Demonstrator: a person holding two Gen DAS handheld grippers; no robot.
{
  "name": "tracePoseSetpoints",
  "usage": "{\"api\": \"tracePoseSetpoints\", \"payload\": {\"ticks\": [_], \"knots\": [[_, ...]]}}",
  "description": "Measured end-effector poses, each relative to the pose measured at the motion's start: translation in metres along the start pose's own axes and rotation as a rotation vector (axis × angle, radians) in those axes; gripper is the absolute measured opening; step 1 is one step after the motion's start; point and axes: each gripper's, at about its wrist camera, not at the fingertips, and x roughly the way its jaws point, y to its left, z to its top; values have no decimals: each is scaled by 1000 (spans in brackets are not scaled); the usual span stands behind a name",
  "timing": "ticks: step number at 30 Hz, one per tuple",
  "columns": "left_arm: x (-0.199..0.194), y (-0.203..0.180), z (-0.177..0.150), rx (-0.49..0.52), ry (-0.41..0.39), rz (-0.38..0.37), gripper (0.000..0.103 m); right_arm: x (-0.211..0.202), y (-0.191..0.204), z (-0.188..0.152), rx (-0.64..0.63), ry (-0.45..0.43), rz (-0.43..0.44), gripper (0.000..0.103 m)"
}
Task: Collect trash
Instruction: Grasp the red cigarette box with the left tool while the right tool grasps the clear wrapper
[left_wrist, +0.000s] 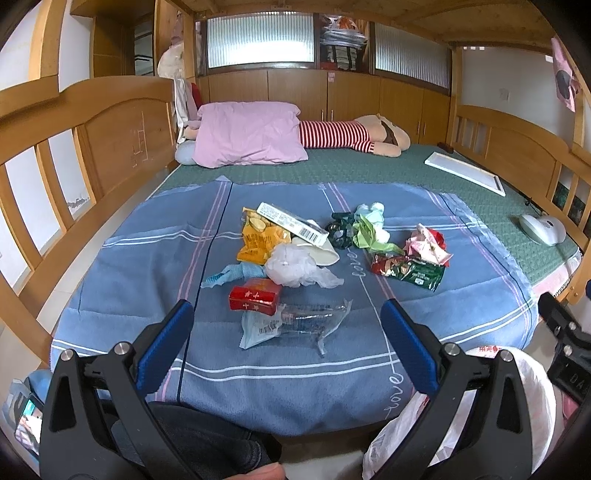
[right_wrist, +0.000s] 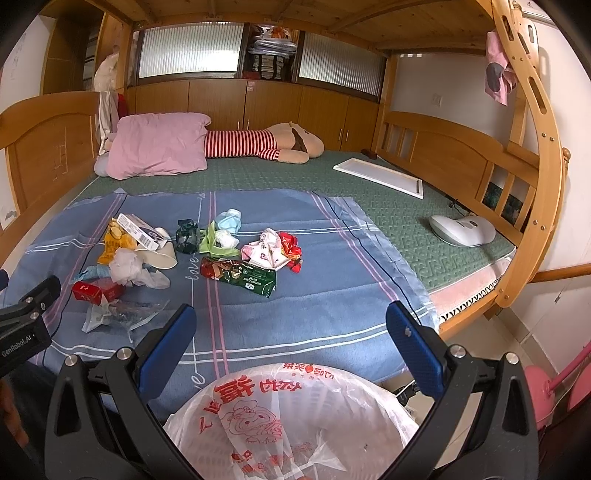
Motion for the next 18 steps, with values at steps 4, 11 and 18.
{"api": "tracePoseSetpoints", "payload": {"ticks": [4, 11, 18], "knots": [[36, 14, -11, -30, 96, -37, 101, 16, -9, 7, 30, 18, -7, 100], [123, 113, -12, -472, 275, -69, 65, 56, -21, 13, 84, 94, 103, 99], [188, 132, -6, -674, 363, -38, 82, 92, 8, 13, 58, 176, 192, 85]]}}
